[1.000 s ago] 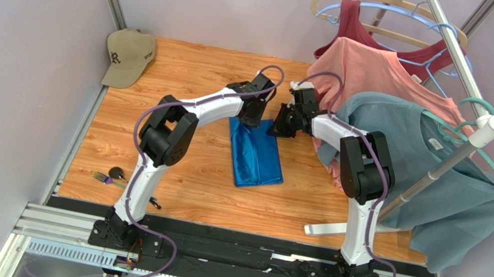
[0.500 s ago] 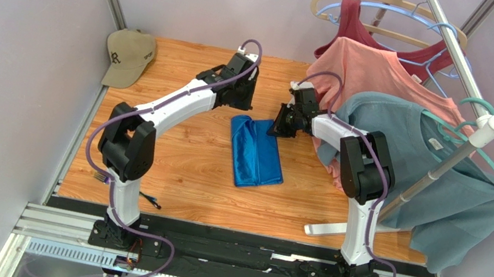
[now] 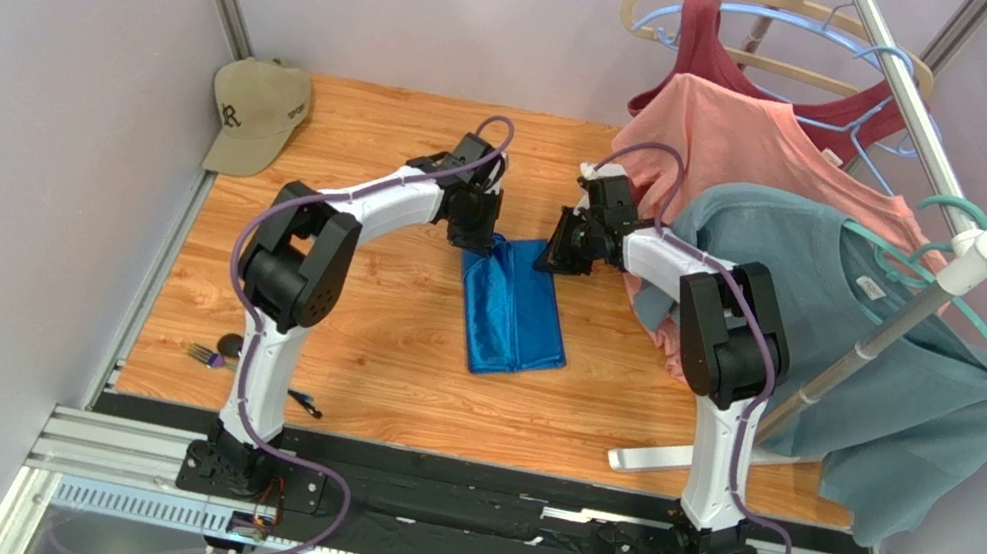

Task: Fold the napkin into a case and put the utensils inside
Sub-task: Smooth out the 2/3-rectangle-folded napkin at the center of the board.

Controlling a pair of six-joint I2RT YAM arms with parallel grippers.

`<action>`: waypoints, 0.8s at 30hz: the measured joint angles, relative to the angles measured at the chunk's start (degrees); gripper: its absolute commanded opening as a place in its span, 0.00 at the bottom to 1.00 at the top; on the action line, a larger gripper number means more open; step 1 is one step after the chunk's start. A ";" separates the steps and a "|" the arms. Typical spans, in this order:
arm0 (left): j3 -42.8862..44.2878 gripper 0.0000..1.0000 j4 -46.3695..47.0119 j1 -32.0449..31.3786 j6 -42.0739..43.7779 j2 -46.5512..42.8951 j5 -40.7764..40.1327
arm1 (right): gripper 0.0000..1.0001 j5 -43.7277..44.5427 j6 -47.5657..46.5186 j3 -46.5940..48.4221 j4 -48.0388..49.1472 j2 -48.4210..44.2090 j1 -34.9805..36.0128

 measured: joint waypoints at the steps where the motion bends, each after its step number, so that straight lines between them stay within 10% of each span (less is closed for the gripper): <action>1: 0.00 0.00 -0.02 -0.15 0.00 0.42 0.33 | 0.00 0.00 -0.07 0.02 -0.02 0.00 0.00; 24: -0.17 0.00 -1.60 0.66 0.22 1.57 -6.84 | 0.00 0.07 -0.37 0.76 -1.22 0.24 0.02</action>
